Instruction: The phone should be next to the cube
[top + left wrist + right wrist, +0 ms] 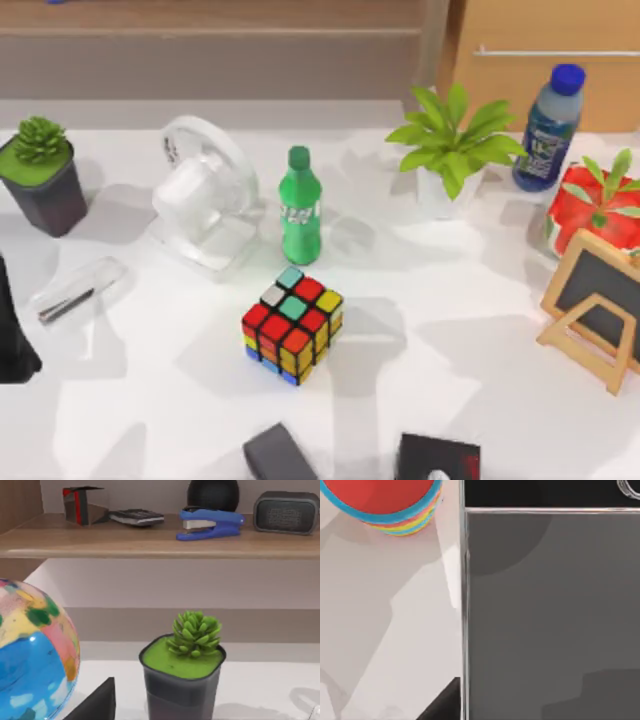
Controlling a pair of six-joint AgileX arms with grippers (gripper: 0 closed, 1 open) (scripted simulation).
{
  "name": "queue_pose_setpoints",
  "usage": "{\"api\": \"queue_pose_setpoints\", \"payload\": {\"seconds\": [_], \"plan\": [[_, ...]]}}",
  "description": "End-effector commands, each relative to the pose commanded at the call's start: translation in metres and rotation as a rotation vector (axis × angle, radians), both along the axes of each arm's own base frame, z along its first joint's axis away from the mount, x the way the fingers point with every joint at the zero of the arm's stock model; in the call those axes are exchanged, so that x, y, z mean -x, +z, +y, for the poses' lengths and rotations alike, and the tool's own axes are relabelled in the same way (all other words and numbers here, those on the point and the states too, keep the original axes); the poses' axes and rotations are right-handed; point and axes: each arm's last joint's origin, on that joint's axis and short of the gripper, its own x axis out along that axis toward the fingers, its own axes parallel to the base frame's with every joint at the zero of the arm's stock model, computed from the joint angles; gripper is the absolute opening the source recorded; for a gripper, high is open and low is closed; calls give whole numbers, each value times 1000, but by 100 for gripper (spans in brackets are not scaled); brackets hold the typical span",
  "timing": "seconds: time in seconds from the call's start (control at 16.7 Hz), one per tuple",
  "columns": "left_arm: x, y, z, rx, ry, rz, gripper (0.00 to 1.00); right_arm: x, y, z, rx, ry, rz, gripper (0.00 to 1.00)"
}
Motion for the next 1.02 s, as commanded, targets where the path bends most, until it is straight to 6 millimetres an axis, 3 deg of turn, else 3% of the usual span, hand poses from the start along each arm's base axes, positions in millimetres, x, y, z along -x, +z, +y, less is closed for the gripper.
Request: {"api": "queue_pose_setpoints", "payload": {"seconds": [0.24, 0.54, 0.78, 1.02], "plan": [[0, 0, 0, 0, 0, 0, 100, -19, 41, 60, -53, 26, -133, 0], [0, 0, 0, 0, 0, 0, 100, -27, 72, 148, -208, 49, -186, 0], [0, 0, 0, 0, 0, 0, 100, -21, 79, 217, -330, 40, -125, 0], [0, 0, 0, 0, 0, 0, 100, -11, 67, 278, -383, 4, 1, 0]]}}
